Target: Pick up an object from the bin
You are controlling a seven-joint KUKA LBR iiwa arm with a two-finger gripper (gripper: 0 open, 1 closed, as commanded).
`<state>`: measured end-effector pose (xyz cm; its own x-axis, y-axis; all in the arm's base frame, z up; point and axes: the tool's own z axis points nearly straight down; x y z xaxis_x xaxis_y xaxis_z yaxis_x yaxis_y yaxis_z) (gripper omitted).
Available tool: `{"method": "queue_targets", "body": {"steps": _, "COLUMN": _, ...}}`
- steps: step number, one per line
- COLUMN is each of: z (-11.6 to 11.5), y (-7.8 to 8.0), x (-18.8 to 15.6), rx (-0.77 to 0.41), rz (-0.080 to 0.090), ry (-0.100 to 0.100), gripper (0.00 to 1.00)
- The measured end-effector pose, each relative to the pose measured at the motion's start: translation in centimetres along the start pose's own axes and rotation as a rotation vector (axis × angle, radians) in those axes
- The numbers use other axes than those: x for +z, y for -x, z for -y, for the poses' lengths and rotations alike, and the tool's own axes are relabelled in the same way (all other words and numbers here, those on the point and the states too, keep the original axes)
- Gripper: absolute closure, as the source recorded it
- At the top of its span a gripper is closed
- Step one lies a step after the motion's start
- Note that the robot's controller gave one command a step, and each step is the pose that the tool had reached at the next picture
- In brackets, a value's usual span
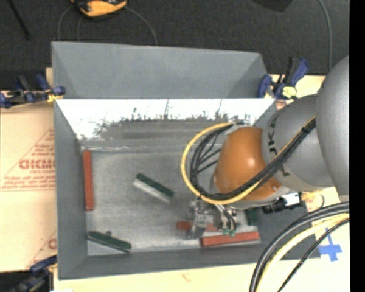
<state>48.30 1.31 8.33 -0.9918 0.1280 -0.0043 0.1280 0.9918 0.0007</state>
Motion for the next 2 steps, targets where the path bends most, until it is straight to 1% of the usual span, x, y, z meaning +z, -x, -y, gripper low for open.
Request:
{"method": "queue_targets", "body": {"steps": 1, "z": 5.15, "y": 0.39, "x": -8.46, "rx": 0.045, "rz": -0.002, "ry": -0.002, "gripper": 1.0}}
{"method": "queue_targets", "body": {"steps": 2, "z": 5.14, "y": 0.39, "x": -8.46, "rx": 0.044, "rz": -0.002, "ry": -0.002, "gripper": 1.0}}
